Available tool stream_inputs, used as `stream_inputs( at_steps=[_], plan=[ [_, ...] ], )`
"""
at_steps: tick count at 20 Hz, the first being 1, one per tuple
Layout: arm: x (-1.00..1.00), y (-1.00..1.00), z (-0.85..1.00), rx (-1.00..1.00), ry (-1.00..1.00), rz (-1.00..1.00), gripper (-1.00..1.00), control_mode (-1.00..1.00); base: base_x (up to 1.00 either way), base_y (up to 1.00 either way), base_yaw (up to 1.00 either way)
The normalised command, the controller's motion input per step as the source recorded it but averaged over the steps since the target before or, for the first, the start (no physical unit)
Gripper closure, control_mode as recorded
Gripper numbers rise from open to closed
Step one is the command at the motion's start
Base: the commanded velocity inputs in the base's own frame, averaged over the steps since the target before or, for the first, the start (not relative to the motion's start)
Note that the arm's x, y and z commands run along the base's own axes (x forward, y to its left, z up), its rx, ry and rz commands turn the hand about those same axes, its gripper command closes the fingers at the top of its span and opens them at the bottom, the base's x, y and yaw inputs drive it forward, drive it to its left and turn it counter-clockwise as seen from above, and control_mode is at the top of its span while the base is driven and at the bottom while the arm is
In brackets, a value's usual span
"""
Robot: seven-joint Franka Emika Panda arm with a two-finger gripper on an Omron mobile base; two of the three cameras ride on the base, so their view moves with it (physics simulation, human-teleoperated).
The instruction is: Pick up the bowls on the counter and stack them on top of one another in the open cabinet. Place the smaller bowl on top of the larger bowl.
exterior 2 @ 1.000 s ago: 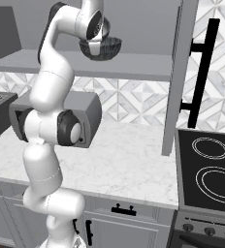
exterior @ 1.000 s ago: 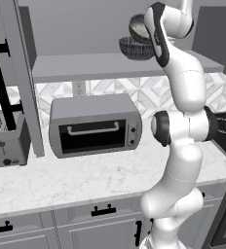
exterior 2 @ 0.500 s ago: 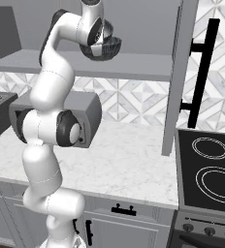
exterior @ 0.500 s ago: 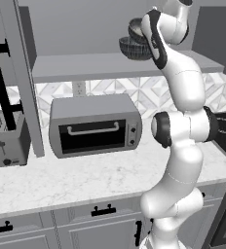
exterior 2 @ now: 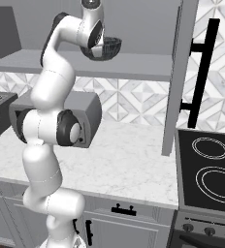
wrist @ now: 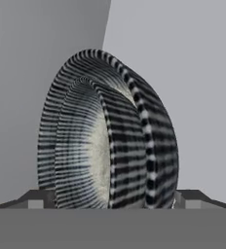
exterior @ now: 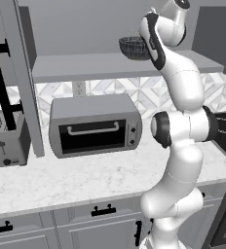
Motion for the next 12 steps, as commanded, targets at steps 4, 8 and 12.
stream_inputs(
  at_steps=[4, 8, 12],
  plan=[
    [-0.36, 0.00, 0.07, 0.01, -0.12, 0.00, -1.00, -1.00, 0.00, 0.00, 0.00],
    [-0.91, 0.00, -0.06, 0.06, -0.19, 0.00, -1.00, -1.00, 0.00, 0.00, 0.00],
    [-1.00, 0.01, -0.15, 0.12, -0.35, 0.00, -1.00, -1.00, 0.00, 0.00, 0.00]
  ],
)
